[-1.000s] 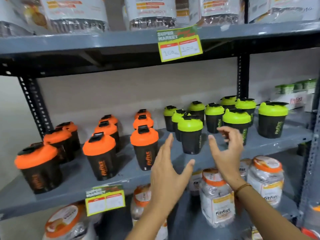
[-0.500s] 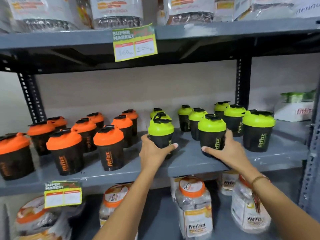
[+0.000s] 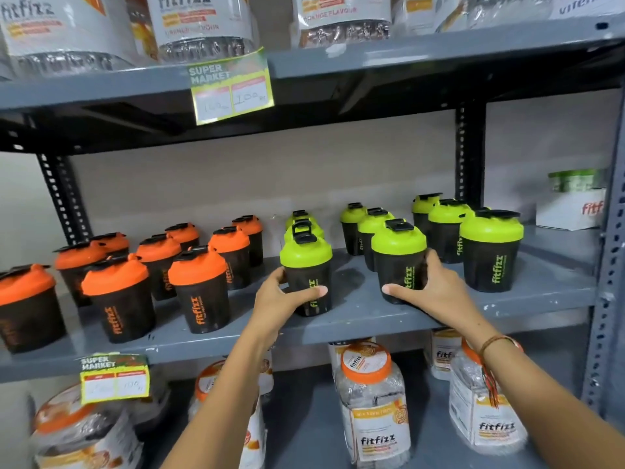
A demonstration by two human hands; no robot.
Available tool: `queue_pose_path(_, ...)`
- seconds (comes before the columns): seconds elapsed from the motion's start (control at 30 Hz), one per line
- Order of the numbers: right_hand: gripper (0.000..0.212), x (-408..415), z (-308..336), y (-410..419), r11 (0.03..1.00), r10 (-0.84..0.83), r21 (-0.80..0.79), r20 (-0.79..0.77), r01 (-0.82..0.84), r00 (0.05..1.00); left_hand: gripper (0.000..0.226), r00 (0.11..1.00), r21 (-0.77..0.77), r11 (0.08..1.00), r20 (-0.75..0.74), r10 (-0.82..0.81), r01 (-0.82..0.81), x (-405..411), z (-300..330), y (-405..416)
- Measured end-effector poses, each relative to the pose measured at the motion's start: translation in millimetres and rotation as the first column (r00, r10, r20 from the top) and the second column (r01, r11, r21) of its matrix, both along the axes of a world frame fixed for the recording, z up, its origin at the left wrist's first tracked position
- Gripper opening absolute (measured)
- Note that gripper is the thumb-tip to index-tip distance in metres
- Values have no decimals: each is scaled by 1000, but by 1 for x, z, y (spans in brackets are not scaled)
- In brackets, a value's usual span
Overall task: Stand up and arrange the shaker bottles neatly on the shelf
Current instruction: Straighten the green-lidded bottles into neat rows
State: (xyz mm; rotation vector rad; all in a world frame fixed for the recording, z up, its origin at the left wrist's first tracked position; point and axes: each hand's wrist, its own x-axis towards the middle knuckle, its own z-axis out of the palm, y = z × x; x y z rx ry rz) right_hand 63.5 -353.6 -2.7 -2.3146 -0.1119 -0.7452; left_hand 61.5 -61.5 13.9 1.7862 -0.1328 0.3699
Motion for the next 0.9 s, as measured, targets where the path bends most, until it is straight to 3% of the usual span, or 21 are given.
queue_pose_path(0.5, 93, -6, 1, 0, 999, 33, 7, -16, -33, 999, 88, 996, -61, 994, 1, -90, 90, 5, -3, 7)
queue_pose_path(0.63, 106, -11, 5, 2, 999, 52, 16, -36, -51, 998, 113, 997, -49, 997, 49, -55, 57, -5, 1, 1)
queue_pose_path(0.7, 111, -19, 5, 1, 987, 108, 114, 36, -112, 993, 116, 970, -27, 991, 201, 137, -134, -20, -1, -8)
queue_pose_path(0.77, 99, -29, -1, -6, 961, 91, 235, 221, -143, 971, 100, 819, -50, 946, 487, 303, -321, -43, -12, -23)
queue_pose_path(0.83, 75, -39, -8, -19, 964, -87, 262, 462, -42, 883, 81, 623, -9, 942, 749, 228, -335, -62, -25, -47)
queue_pose_path(0.9, 65, -47, -12, -36, 941, -285, 320, 577, 109, 766, 68, 566, 194, 937, 824, 4, -289, -70, -35, -76)
